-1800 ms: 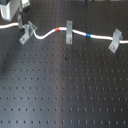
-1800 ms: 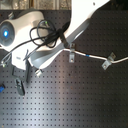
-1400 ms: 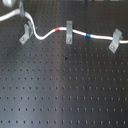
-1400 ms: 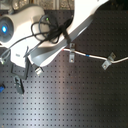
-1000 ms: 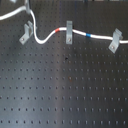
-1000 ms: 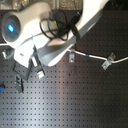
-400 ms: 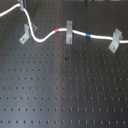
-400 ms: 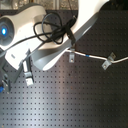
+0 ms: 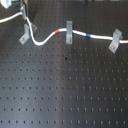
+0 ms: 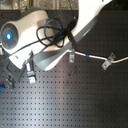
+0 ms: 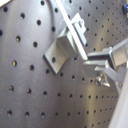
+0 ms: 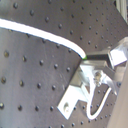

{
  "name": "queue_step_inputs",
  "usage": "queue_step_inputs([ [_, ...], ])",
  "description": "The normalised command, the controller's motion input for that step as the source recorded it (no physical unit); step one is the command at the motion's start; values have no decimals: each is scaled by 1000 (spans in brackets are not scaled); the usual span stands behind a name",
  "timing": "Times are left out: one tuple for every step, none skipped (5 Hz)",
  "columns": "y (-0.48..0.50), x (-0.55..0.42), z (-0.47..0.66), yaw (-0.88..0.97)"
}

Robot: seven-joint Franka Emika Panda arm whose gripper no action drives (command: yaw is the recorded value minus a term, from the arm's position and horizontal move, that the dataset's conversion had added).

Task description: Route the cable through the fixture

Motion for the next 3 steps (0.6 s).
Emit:
queue_step_inputs([
  [142,-268,512,57],
  [254,-311,273,106],
  [96,-13,-4,0],
])
